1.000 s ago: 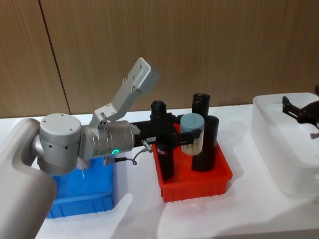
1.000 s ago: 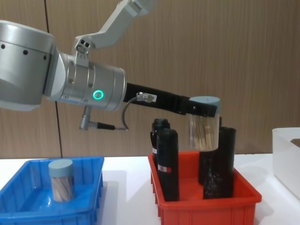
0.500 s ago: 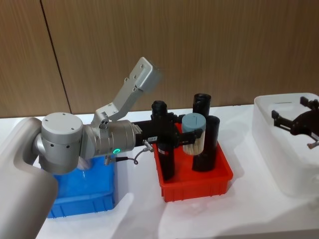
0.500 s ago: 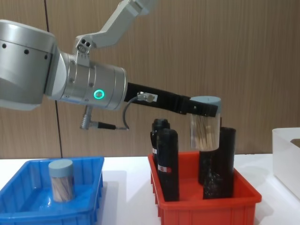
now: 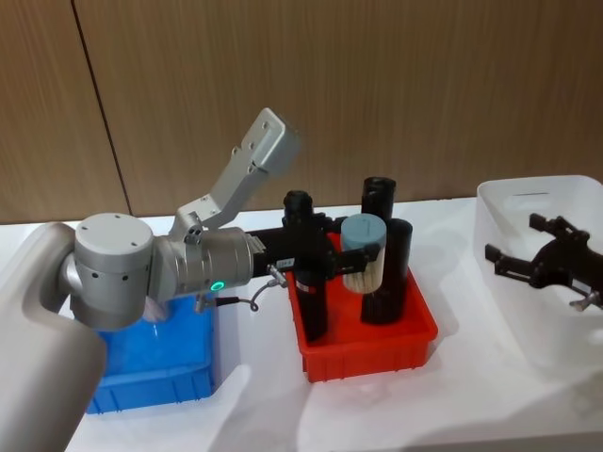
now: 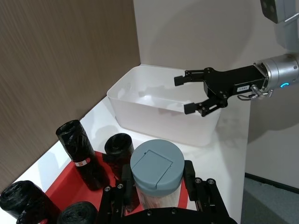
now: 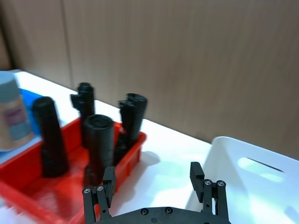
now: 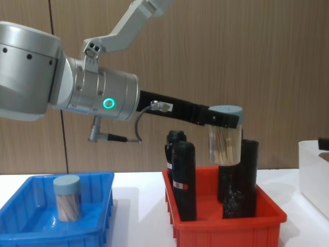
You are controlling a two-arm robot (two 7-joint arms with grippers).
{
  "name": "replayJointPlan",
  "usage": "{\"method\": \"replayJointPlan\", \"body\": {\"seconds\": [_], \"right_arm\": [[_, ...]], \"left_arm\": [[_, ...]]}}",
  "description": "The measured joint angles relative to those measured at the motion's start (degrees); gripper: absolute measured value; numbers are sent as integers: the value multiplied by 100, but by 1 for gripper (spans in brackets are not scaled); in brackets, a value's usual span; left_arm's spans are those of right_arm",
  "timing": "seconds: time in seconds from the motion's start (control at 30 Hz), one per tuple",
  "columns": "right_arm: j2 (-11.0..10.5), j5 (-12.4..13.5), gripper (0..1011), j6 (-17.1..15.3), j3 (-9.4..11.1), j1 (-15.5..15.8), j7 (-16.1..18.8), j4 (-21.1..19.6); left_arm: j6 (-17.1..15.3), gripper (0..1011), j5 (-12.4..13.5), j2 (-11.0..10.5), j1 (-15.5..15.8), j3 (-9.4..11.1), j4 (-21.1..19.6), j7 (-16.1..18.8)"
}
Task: Pick the cotton swabs from the blue box and place them into the white box.
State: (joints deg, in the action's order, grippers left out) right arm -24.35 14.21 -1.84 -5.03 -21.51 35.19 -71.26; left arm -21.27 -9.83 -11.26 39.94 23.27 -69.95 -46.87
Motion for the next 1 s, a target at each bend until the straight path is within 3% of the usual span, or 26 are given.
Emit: {"method": "replayJointPlan", "body": {"seconds": [0.37, 1.0], "right_arm": [[-61, 281, 1002, 93, -33, 68, 892, -154], [76, 279, 1002, 46, -294, -75, 1331, -146]], "left_arm": [[0, 654, -1, 0, 0, 0, 0, 0], [0, 654, -1, 0, 0, 0, 0, 0]]}}
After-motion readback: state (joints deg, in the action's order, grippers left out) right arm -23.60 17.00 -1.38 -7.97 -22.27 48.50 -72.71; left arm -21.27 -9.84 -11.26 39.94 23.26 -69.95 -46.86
